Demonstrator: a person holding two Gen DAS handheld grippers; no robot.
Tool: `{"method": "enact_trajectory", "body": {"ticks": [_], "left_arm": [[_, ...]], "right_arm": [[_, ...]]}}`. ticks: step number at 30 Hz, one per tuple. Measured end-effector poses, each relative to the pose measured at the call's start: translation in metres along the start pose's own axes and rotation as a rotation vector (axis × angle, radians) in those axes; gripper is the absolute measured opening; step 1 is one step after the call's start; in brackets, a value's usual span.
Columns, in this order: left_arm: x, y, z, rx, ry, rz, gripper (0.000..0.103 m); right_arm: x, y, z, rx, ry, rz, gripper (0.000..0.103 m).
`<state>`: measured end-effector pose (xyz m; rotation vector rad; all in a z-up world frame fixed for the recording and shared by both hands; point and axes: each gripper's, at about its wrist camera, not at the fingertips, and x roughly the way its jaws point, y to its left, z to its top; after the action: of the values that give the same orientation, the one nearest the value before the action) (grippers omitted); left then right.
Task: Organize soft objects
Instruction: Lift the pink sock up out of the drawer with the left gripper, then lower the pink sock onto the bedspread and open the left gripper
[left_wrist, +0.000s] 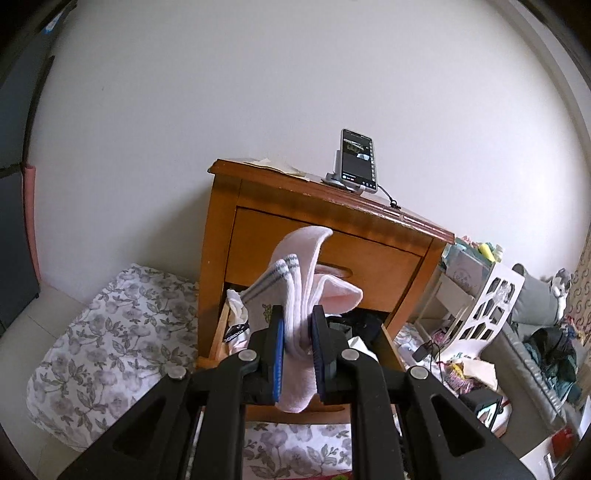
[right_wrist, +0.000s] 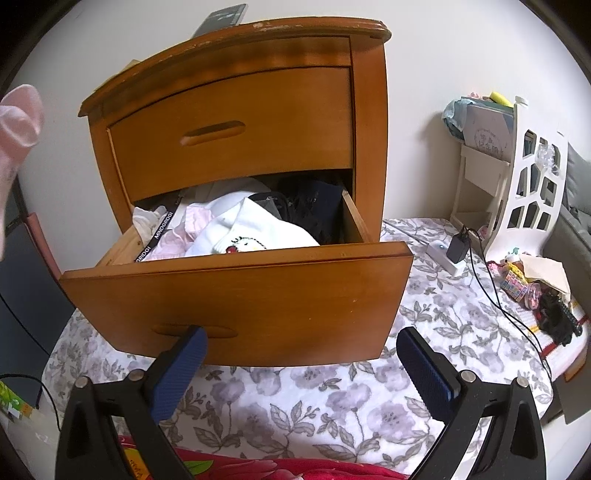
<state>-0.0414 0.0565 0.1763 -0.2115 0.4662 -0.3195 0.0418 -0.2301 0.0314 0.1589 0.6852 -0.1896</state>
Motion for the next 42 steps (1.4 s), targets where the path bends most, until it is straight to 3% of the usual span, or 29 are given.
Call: {"method": "enact_trajectory", "body": {"ticks": [6, 17, 27, 42], "left_arm": [[0.01, 0.007, -0.023, -0.044, 0.116, -0.062, 0.014], [0.073, 0.012, -0.091, -0.078, 0.413, -0.033, 0.014], [0.119, 0.008, -0.127, -0.071, 0.516, 0.001, 0.014], [0.174, -0.001, -0.148, -0.01, 0.606, 0.059, 0.015]], "right_arm": [[0.0, 0.001, 0.0, -0.004, 0.0, -0.008, 0.103], [0.001, 0.002, 0.0, -0.014, 0.006, -0.011, 0.103], [0.002, 0.002, -0.001, -0.014, 0.012, -0.005, 0.103], [0.008, 0.004, 0.0, -0.029, 0.041, 0.0, 0.103]]}}
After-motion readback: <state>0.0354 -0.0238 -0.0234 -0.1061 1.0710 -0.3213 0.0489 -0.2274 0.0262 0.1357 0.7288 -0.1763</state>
